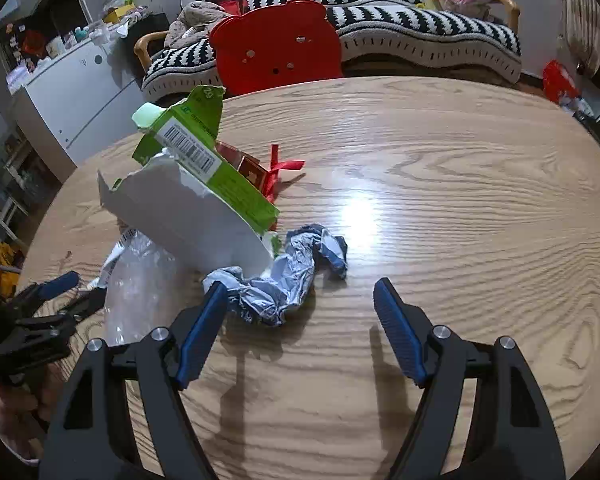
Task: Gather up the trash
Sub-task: 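Move both open tools back over the table trash pile, then grasp the white barcode strip with the left tool while the right tool grasps crumpled foil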
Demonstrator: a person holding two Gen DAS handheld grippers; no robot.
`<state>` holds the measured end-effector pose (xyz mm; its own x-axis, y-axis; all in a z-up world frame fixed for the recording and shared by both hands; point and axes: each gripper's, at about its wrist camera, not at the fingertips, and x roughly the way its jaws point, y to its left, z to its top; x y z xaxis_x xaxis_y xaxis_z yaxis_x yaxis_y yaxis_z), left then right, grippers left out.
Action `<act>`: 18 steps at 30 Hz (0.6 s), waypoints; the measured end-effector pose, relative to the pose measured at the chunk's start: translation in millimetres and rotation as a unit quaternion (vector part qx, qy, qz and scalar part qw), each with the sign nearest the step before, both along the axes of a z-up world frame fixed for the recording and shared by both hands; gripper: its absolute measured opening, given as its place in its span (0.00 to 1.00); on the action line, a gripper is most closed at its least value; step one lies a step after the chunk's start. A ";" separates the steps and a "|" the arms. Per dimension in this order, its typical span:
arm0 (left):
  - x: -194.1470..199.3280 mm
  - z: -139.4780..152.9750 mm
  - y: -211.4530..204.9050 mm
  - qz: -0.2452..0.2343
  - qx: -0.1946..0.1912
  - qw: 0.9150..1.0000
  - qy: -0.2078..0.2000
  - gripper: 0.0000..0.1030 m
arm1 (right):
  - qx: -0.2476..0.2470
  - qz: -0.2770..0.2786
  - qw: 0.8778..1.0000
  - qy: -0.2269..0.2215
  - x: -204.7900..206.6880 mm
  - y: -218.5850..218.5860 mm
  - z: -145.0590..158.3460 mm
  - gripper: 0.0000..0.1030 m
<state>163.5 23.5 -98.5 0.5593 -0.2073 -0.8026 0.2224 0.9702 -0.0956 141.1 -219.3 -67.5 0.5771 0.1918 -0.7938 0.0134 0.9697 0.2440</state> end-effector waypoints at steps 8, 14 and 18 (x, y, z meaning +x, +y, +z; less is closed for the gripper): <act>3.7 -1.8 -9.9 -0.010 0.024 0.999 -0.019 0.63 | 0.085 0.014 0.996 0.020 10.6 -6.6 -11.9 0.60; 0.7 1.3 -9.9 -0.012 0.011 1.000 -0.006 0.10 | 0.056 0.026 0.998 -0.003 -0.4 6.9 2.8 0.31; -11.3 10.9 -6.4 -0.007 0.009 1.000 -0.010 0.06 | 0.029 0.034 0.999 -0.027 -13.9 12.5 18.8 0.31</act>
